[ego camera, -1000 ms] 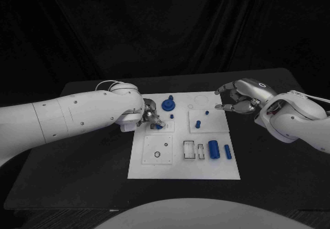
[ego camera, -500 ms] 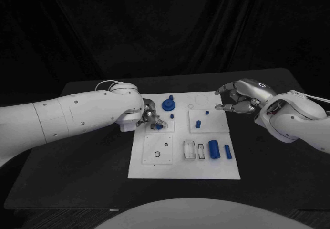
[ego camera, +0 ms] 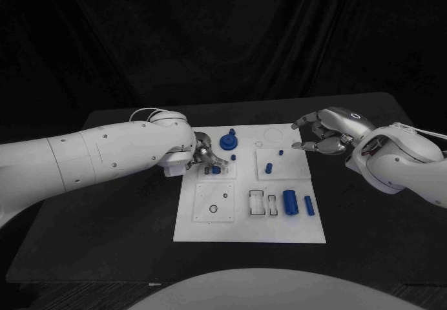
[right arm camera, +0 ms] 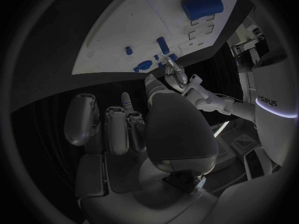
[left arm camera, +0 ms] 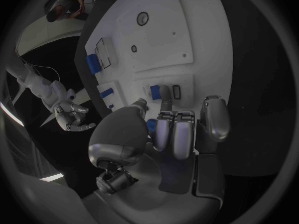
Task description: Assemble the parts on the task board
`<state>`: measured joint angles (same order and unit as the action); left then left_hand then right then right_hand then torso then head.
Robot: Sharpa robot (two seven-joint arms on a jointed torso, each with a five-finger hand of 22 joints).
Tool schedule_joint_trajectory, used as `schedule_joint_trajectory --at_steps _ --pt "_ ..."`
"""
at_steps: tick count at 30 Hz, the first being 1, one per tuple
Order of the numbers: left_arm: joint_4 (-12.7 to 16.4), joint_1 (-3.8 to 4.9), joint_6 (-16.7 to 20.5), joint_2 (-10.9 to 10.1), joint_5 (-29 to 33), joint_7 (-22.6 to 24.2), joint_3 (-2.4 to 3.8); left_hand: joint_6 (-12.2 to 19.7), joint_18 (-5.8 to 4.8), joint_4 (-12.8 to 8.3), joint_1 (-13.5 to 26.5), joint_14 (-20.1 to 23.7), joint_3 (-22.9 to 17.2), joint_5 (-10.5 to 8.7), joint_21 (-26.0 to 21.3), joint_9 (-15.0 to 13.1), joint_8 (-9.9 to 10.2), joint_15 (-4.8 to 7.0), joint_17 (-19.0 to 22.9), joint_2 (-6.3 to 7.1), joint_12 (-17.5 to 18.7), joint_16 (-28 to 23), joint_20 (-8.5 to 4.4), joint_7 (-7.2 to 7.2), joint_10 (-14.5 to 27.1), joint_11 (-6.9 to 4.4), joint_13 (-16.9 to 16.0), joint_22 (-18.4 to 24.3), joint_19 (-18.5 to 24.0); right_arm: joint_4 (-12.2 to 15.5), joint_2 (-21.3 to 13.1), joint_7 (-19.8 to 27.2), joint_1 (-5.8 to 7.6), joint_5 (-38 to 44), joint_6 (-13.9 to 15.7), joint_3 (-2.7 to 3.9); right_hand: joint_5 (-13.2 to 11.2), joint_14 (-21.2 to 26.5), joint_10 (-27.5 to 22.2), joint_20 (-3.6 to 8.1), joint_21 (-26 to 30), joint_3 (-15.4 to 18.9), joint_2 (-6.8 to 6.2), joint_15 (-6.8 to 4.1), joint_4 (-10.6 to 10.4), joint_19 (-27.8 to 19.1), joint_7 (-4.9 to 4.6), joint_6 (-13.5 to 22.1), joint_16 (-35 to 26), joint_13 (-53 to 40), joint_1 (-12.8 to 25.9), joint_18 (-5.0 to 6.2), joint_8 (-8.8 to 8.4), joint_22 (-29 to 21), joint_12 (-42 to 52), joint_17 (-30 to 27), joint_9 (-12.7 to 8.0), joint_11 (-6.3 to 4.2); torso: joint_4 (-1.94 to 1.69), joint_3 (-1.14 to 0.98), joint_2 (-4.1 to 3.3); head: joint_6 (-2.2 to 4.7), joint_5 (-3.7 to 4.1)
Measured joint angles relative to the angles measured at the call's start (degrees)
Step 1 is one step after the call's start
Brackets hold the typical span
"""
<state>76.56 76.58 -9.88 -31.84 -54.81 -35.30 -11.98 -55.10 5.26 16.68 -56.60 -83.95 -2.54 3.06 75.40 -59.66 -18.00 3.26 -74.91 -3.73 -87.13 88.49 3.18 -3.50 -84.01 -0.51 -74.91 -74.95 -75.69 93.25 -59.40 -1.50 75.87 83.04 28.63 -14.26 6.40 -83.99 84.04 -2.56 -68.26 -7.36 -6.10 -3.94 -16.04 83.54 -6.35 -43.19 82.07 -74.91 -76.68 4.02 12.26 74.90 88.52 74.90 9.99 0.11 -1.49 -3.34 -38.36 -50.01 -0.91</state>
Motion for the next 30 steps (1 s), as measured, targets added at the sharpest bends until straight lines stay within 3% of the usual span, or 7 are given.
schedule_joint_trajectory --at_steps 6,9,30 --pt "-0.3 0.0 0.2 0.1 0.0 0.2 -0.08 -1.6 0.0 -0.1 -0.2 0.0 0.9 0.0 0.0 -0.6 0.2 0.0 0.0 -0.63 0.0 0.0 0.0 0.41 0.0 0.0 0.0 0.0 0.0 0.0 0.0 -0.1 0.0 0.0 -0.1 0.0 0.0 0.0 0.0 0.0 0.0 0.0 0.0 0.36 0.0 0.0 -0.21 -0.2 0.0 0.0 0.0 0.0 0.0 0.0 0.0 0.0 -0.1 0.0 0.01 -0.01 0.02 0.0 0.03" --pt "-0.5 -0.11 0.6 0.1 0.0 0.2 -0.14 -2.8 0.0 -0.2 -0.4 0.0 1.5 0.0 0.0 -1.7 -1.5 0.0 0.0 -0.83 0.0 0.0 0.0 0.98 0.0 0.0 0.0 0.0 0.0 0.0 0.0 -0.1 0.0 0.0 -0.1 0.0 0.0 0.0 0.0 0.0 0.1 0.0 0.0 0.36 0.0 0.0 -0.21 -0.2 0.0 0.0 0.0 0.01 0.0 0.0 0.0 0.0 -0.1 0.0 0.01 -0.01 0.02 0.0 0.14" --pt "-0.8 -0.32 2.3 0.5 -0.1 1.4 -0.31 -2.7 0.0 -0.5 -2.5 0.0 2.0 0.0 0.0 -3.9 -3.2 0.0 0.0 -1.6 0.0 0.0 -0.21 1.16 0.0 -0.4 0.0 0.0 -0.2 -0.3 0.1 -0.2 -0.09 0.0 -0.1 0.0 0.0 0.0 0.0 0.0 0.2 0.0 0.0 0.36 0.0 0.0 -0.21 -0.2 -0.2 0.0 0.0 0.0 0.0 0.0 -0.2 0.0 -0.1 0.0 0.05 0.02 0.08 0.0 0.2"
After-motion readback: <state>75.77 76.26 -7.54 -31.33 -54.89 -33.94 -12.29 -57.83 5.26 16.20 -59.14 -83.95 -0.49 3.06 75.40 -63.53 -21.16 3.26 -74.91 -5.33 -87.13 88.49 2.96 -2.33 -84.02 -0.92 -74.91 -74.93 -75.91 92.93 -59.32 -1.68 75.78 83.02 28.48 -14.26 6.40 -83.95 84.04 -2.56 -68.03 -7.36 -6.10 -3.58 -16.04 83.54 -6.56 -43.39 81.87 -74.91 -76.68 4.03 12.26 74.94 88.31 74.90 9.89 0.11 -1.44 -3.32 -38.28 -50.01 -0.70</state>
